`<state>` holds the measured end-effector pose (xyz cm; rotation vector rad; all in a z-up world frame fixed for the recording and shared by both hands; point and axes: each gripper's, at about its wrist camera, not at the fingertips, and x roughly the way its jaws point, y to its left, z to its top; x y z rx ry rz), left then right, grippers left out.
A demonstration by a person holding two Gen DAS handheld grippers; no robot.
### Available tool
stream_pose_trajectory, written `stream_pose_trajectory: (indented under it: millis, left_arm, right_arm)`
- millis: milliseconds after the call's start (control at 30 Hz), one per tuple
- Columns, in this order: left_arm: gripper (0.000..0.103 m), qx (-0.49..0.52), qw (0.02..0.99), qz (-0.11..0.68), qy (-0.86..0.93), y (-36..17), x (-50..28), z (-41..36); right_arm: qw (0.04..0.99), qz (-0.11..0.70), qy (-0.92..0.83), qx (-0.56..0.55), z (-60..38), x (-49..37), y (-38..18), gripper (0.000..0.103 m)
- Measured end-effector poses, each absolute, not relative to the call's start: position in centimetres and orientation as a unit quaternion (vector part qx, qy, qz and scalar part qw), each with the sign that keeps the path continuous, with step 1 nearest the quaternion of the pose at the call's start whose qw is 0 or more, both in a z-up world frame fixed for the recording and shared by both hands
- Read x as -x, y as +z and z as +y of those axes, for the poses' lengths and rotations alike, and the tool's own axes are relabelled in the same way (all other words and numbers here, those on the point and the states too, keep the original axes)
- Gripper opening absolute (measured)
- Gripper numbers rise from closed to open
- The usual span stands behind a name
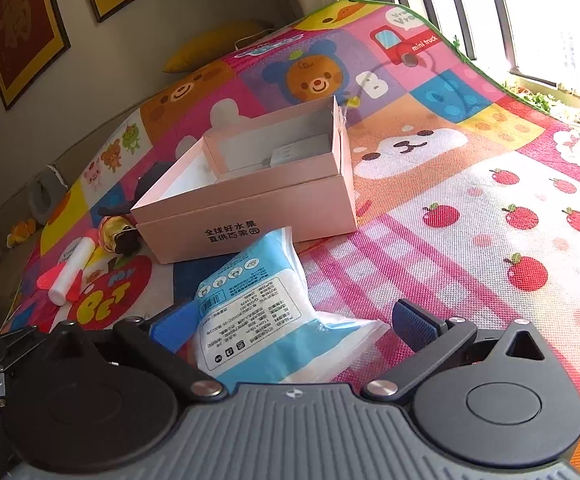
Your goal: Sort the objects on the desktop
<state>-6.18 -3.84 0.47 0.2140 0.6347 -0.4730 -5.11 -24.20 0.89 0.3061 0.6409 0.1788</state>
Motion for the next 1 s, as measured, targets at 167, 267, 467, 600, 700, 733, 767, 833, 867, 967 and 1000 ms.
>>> stream_pose_trajectory:
  millis: [167,267,467,600,700,733,767,833,867,967,1000]
  left_arm:
    - [0.1,-0.157,0.92,0.301,-0.196,0.5,6.1,-2.4]
    - [0.102,-0.15,0.923,0.31,-0.173,0.5,5.7,-0.7]
    - [0.103,-0.112,0.928,0.321,-0.155,0.4,5.5,1.0]
    - [0.103,-0.092,0.93,0.329,-0.139,0.3,5.1,1.8]
    - [0.103,-0.077,0.935,0.331,-0.1,0.4,4.8,2.5]
    - [0.103,-0.074,0.937,0.329,-0.089,0.5,4.8,2.7]
    - [0.103,-0.071,0.939,0.326,-0.085,0.6,4.8,2.9]
    - [0.103,-0.052,0.941,0.319,-0.097,1.0,5.2,3.4]
    - [0.103,-0.035,0.94,0.321,-0.109,1.2,5.3,3.5]
    - [0.103,0.008,0.934,0.324,-0.149,1.8,5.1,2.8]
    - [0.103,0.009,0.934,0.322,-0.152,1.9,4.9,2.4]
  right_arm:
    - [0.927,0.323,0.1,-0.164,-24.6,4.6,0.6,0.103]
    - [0.926,0.327,0.1,-0.162,-24.5,4.5,0.7,0.103]
    - [0.926,0.344,0.141,-0.066,-22.0,5.2,1.5,0.103]
    - [0.945,0.287,0.148,0.055,-19.1,7.1,3.3,0.103]
    - [0.941,0.302,0.14,0.057,-19.0,5.5,3.8,0.103]
    - [0.938,0.314,0.141,0.049,-19.1,4.7,3.7,0.101]
    - [0.933,0.328,0.142,0.037,-19.3,3.9,3.5,0.094]
    - [0.925,0.349,0.149,0.025,-19.5,2.8,2.9,0.08]
    - [0.923,0.355,0.15,0.023,-19.5,2.5,2.7,0.068]
    - [0.926,0.349,0.144,0.024,-19.4,3.0,2.6,0.061]
    - [0.927,0.347,0.141,0.025,-19.4,3.3,2.7,0.061]
